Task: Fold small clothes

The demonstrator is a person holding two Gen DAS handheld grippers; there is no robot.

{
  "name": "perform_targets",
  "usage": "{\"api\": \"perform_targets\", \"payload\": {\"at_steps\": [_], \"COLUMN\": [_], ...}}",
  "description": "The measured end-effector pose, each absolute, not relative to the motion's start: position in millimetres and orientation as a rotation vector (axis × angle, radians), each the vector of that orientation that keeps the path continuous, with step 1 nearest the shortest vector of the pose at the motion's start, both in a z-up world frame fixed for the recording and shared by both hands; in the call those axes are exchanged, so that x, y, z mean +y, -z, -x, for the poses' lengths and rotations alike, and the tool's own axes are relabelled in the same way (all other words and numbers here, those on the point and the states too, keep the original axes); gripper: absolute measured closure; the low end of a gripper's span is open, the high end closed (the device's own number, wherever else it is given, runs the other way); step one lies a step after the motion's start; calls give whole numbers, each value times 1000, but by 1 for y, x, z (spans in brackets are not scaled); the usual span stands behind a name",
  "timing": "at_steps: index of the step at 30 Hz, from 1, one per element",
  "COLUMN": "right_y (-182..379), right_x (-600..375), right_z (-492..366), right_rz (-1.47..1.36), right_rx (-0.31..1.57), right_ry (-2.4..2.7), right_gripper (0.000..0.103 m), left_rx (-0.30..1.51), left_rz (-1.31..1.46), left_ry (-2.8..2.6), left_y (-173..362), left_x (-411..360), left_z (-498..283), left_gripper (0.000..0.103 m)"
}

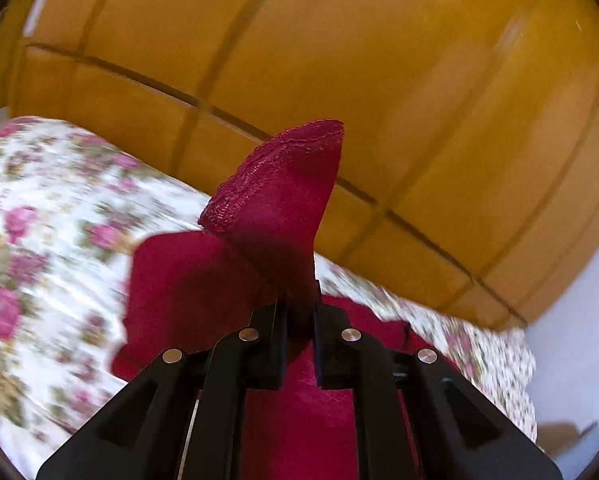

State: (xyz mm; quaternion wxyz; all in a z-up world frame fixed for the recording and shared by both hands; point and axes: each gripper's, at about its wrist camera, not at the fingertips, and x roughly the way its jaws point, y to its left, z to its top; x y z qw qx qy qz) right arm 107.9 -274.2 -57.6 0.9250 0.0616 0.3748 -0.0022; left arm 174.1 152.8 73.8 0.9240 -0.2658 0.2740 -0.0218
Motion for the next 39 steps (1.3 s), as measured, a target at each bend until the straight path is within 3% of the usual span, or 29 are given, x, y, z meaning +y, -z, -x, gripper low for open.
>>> {"api": "perform_targets", "payload": {"at_steps": [14,16,17,18,24,32,39], "right_y": [59,59,59,59,59,56,2], "right_x": [-276,-276,-276,-276,-275,-274,-248], "right_z": [-108,-108,-108,-108,-109,-110,-126], "right_rz": [-133,-134,-134,-135,-131,-125,-160], "right_rx": [760,760,759,759,758,770,722], "right_ry": [-5,-6,-6,-6,-4,-3,-161], "right_gripper": [2,2,2,2,2,2,7], "left_rx": [733,753,756,750,691,631,651], "left_rz": [281,256,243,233,237,388,430], "left_ry": [247,279,286,281,254,-174,-193], "left_y": [-9,4,7,8,8,28,59], "left_x": [-32,-49,-55,-60,-26,94,123], "left_z": [-222,-224,-223,-220,-190,-168,-171], "left_gripper": [92,65,39,31,31,34,34]}}
